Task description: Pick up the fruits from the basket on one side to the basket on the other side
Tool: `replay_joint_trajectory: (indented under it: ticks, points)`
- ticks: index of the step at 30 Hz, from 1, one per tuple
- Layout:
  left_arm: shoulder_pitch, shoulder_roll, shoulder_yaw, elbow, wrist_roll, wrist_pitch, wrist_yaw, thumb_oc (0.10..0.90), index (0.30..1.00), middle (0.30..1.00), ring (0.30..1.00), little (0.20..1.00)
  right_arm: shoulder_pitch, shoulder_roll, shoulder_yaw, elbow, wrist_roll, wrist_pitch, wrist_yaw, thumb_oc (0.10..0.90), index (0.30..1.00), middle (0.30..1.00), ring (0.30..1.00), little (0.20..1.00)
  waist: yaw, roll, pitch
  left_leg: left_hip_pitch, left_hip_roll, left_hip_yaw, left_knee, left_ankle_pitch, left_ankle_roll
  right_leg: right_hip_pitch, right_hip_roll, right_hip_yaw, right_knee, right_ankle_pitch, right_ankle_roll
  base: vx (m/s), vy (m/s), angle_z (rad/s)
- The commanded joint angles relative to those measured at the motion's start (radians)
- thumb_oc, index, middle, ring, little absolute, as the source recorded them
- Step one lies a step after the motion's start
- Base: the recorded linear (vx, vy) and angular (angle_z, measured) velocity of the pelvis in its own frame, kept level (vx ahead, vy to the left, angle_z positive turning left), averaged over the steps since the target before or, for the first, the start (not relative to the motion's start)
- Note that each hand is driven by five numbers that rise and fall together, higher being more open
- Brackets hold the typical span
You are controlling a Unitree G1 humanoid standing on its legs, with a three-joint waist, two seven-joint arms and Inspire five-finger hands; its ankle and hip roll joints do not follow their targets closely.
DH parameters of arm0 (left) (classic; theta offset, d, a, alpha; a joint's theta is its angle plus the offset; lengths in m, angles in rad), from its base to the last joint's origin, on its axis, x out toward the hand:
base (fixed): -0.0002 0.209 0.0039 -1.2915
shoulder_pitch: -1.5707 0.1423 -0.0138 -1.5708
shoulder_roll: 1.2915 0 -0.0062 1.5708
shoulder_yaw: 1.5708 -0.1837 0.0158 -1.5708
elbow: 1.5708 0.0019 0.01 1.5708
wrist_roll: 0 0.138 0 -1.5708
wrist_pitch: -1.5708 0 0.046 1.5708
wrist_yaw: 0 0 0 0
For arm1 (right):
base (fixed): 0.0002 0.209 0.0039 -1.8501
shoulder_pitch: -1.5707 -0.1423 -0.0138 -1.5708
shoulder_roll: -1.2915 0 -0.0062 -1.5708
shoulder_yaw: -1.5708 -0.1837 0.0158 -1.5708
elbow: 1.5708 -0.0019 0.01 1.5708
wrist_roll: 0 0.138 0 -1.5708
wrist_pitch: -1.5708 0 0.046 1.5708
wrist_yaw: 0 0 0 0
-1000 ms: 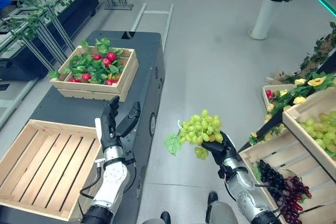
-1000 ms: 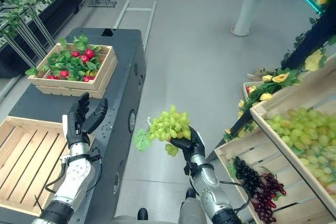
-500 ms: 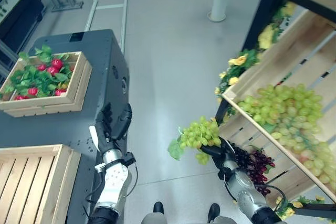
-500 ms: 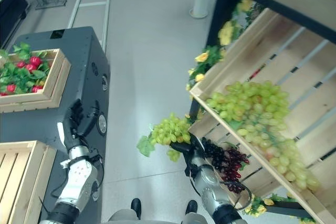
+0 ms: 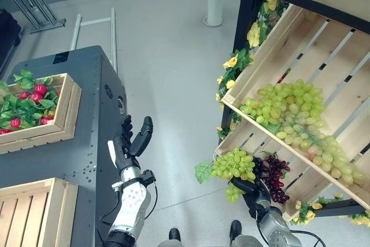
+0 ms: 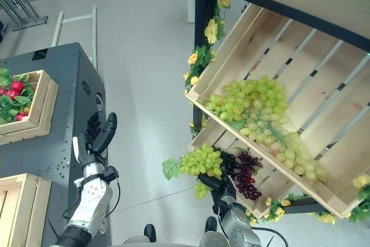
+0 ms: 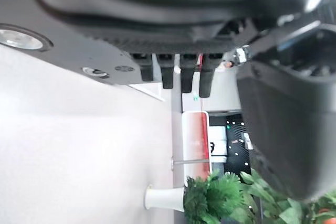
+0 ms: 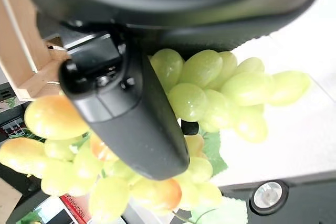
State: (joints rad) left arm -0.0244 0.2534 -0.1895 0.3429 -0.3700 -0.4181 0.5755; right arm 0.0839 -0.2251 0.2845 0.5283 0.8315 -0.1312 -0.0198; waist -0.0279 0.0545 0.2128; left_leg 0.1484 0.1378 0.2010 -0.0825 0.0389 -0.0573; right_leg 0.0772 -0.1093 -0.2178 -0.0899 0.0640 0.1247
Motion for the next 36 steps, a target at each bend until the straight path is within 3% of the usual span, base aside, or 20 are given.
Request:
replay_joint_trajectory:
  ticks: [1,5,6,7,8,16,19,20,23,24,25,26,27,31,36]
  points:
    - [-0.048,0.017,0.014,-0.032,-0.076,-0.052,-0.018,0.8,0.9,0.9,0.9,0.9,-0.08,0.037,-0.011,-0.029,0.005,-0.038,0.071,0.4,0.3,0.3,0.3,0.3,-0.01,-0.064,-0.047,-0.098,-0.046,-0.017,0.12,-0.036,-0.033,0.055,-0.013,0.035,0.003,-0.043,-0.053,-0.04,-0.036,-0.09]
    - [-0.038,-0.004,-0.015,-0.036,-0.084,-0.059,-0.031,0.8,0.9,0.9,0.9,0.9,-0.087,0.022,-0.002,-0.026,-0.009,-0.042,0.094,0.4,0.3,0.3,0.3,0.3,0.008,-0.099,-0.022,-0.182,-0.107,-0.122,0.34,-0.101,-0.022,0.051,-0.025,0.085,0.007,-0.023,-0.064,-0.08,0.005,-0.16]
    - [-0.025,-0.01,-0.022,-0.054,-0.082,-0.07,-0.021,0.8,0.9,0.9,0.9,0.9,-0.103,0.006,0.02,-0.048,-0.02,-0.045,0.113,0.4,0.3,0.3,0.3,0.3,0.024,-0.091,-0.001,-0.198,-0.133,-0.214,0.293,-0.1,-0.009,0.04,-0.011,0.147,0.03,-0.025,-0.055,-0.09,0.127,-0.36]
    - [-0.024,-0.01,-0.022,-0.058,-0.078,-0.071,-0.022,0.8,0.9,0.9,0.9,0.9,-0.106,0.004,0.024,-0.052,-0.02,-0.049,0.116,0.4,0.3,0.3,0.3,0.3,0.028,-0.09,0.005,-0.186,-0.134,-0.219,0.27,-0.097,-0.007,0.041,-0.01,0.156,0.034,-0.028,-0.053,-0.1,0.249,-0.55]
    - [-0.029,0.007,-0.022,-0.053,-0.062,-0.075,-0.001,0.8,0.9,0.9,0.9,0.9,-0.122,-0.006,0.042,-0.054,-0.034,-0.064,0.142,0.4,0.3,0.3,0.3,0.3,0.025,-0.075,0.003,-0.134,-0.13,-0.237,0.154,-0.082,0.013,0.025,0.002,0.182,0.045,-0.037,-0.049,-0.04,0.171,-0.73]
    - [-0.072,0.046,-0.01,-0.016,-0.029,-0.052,-0.015,0.8,0.9,0.9,0.9,0.9,-0.071,0.001,0.027,-0.139,-0.046,-0.089,0.139,0.4,0.3,0.3,0.3,0.3,-0.01,-0.074,-0.013,-0.062,-0.147,-0.207,0.004,-0.055,0.036,-0.024,-0.027,0.159,0.039,0.016,0.013,-0.03,0.128,-0.63]
    - [-0.046,0.06,0.007,-0.013,-0.005,-0.058,-0.001,0.8,0.9,0.9,0.9,0.9,-0.06,0.01,0.018,-0.173,-0.078,-0.097,0.151,0.4,0.3,0.3,0.3,0.3,-0.006,-0.069,-0.012,-0.056,-0.142,-0.159,-0.005,-0.056,0.05,-0.069,-0.037,0.096,0.137,-0.007,0.024,-0.12,0.087,-0.23]
    - [-0.026,0.074,0.034,-0.024,-0.002,-0.06,0.029,0.8,0.9,0.9,0.9,0.9,-0.065,0.006,0.026,-0.202,-0.121,-0.091,0.177,0.4,0.3,0.3,0.3,0.3,0.015,-0.059,-0.011,-0.063,-0.124,-0.104,0.003,-0.046,0.054,-0.086,-0.062,0.026,0.248,-0.024,0.019,-0.19,0.069,-0.65]
    - [-0.025,0.085,0.066,-0.017,-0.026,-0.066,0.034,0.8,0.9,0.9,0.9,0.9,-0.075,-0.007,0.041,-0.228,-0.161,-0.098,0.213,0.4,0.3,0.3,0.3,0.3,0.031,-0.052,-0.008,-0.078,-0.114,-0.079,0.016,-0.044,0.063,-0.104,-0.076,0.019,0.341,-0.036,0.011,-0.13,0.001,-1.18]
    - [-0.047,0.092,0.071,0.0,-0.066,-0.072,0.001,0.8,0.9,0.9,0.9,0.9,-0.08,-0.028,0.05,-0.24,-0.201,-0.13,0.258,0.4,0.3,0.3,0.3,0.3,0.034,-0.067,-0.009,-0.097,-0.116,-0.105,0.038,-0.044,0.054,-0.069,-0.069,0.03,0.227,-0.055,0.003,-0.08,-0.115,-0.76]
    - [-0.051,0.092,0.071,0.002,-0.066,-0.073,-0.003,0.8,0.9,0.9,0.9,0.9,-0.081,-0.03,0.051,-0.24,-0.207,-0.137,0.267,0.4,0.3,0.3,0.3,0.3,0.035,-0.07,-0.01,-0.099,-0.116,-0.109,0.042,-0.044,0.052,-0.06,-0.071,0.028,0.207,-0.055,0.003,-0.06,-0.205,-0.2]
    - [-0.063,0.087,0.06,0.02,-0.057,-0.066,0.016,0.8,0.9,0.9,0.9,0.9,-0.084,-0.039,0.064,-0.23,-0.22,-0.153,0.299,0.4,0.3,0.3,0.3,0.3,0.046,-0.08,-0.018,-0.106,-0.105,-0.093,0.043,-0.044,0.035,-0.025,-0.077,-0.003,0.125,-0.044,0.007,-0.05,-0.182,-0.06]
    - [-0.073,0.06,0.047,0.036,-0.118,-0.044,0.034,0.8,0.9,0.9,0.9,0.9,-0.121,-0.059,0.085,-0.258,-0.214,-0.12,0.28,0.4,0.3,0.3,0.3,0.3,0.043,-0.087,-0.022,-0.103,-0.095,-0.082,0.048,-0.044,0.02,-0.011,-0.062,0.024,0.061,-0.023,0.017,-0.04,-0.179,-0.06]
    - [-0.08,0.035,0.033,0.063,-0.147,-0.03,0.02,0.8,0.9,0.9,0.9,0.9,-0.151,-0.091,0.089,-0.293,-0.208,-0.121,0.315,0.4,0.3,0.3,0.3,0.3,0.045,-0.1,-0.027,-0.099,-0.074,-0.063,0.051,-0.045,0.01,0.012,-0.051,0.025,0.035,-0.018,0.006,0.02,-0.124,-0.05]
    - [-0.043,0.007,0.029,0.09,-0.188,-0.025,-0.024,0.8,0.9,0.9,0.9,0.9,-0.122,-0.161,0.024,-0.41,-0.12,-0.076,0.454,0.4,0.3,0.3,0.3,0.3,0.032,-0.118,-0.042,-0.063,-0.06,-0.064,0.026,-0.045,0.005,0.043,-0.034,0.017,0.027,-0.032,-0.001,0.07,-0.083,0.1]
